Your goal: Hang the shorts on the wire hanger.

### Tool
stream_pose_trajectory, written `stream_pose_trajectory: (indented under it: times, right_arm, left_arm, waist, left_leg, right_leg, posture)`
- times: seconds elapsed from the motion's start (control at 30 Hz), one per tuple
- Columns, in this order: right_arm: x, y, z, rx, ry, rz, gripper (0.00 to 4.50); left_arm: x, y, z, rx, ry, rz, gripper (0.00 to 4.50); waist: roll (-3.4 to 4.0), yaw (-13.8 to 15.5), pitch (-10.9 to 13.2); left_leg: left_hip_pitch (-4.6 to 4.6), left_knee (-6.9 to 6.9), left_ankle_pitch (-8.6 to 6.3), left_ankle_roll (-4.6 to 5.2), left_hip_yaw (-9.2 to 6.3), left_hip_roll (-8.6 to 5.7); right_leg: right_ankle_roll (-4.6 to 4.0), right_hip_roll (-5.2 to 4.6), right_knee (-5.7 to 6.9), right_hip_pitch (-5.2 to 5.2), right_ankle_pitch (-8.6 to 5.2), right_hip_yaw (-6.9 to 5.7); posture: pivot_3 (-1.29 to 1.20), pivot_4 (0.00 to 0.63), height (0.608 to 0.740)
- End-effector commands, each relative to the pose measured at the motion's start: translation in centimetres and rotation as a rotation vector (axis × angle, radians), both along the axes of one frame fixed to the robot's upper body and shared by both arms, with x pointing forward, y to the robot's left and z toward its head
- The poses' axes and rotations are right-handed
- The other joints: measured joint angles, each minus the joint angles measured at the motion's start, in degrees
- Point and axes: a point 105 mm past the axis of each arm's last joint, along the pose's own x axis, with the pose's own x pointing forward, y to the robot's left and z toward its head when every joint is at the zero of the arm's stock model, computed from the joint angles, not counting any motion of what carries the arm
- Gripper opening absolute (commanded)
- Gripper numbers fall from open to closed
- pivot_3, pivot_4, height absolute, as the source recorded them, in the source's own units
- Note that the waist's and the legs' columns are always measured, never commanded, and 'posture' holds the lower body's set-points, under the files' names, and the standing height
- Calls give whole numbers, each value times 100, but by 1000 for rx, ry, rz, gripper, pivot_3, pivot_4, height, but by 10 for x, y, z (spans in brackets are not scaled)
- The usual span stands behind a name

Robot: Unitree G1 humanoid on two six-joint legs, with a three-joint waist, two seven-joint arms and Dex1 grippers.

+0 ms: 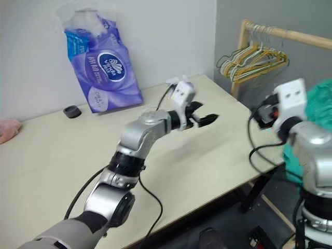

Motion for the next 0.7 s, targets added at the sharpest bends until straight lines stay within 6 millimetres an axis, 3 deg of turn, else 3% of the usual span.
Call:
stream_pose_trajectory:
  times: [0.03,0.2,0.33,0.4,0.5,0.7]
  right_arm:
    - [-9,55,-15,40,-30,235,4480]
    - [9,81,-42,-17,-98,223,4480]
    - [24,96,-48,46,-167,206,4480]
    - [25,111,-55,99,-139,286,4480]
    - [26,125,-64,159,-87,360,4480]
    - [33,129,-74,146,-83,363,4480]
  left_arm:
    - [-6,88,-18,57,-30,441,4500]
    - [-41,163,-56,137,-6,797,4500]
    - [-65,195,-71,190,-6,934,4500]
    - [-77,210,-78,206,10,1002,4500]
    - [-87,223,-84,184,36,1071,4500]
    - [-87,218,-87,133,45,1037,4500]
  waist:
    - [-32,69,0]
    - [-93,697,-10]
    - [-99,1204,-13]
    - [-99,1403,-13]
    - [-104,1596,-15]
    - [-107,1911,-16]
  left_leg:
    - [-2,4,-1,-1,-3,3]
    - [-8,30,0,-1,-18,-18]
    - [7,26,1,-5,-38,-21]
    - [8,21,5,-14,-44,-26]
    - [7,14,15,-31,-55,-23]
    - [8,12,21,-39,-70,-18]
  right_leg:
    - [-2,7,3,-3,2,1]
    - [1,-2,-5,-8,30,6]
    - [-12,10,-4,-17,38,-11]
    - [-21,20,-2,-21,43,-16]
    - [-43,36,2,-27,56,-25]
    - [-72,53,7,-28,73,-40]
  posture:
    - [-245,0,740]
    - [-152,0,740]
    - [-86,0,740]
    - [-62,0,740]
    - [-11,0,740]
    - [50,0,740]
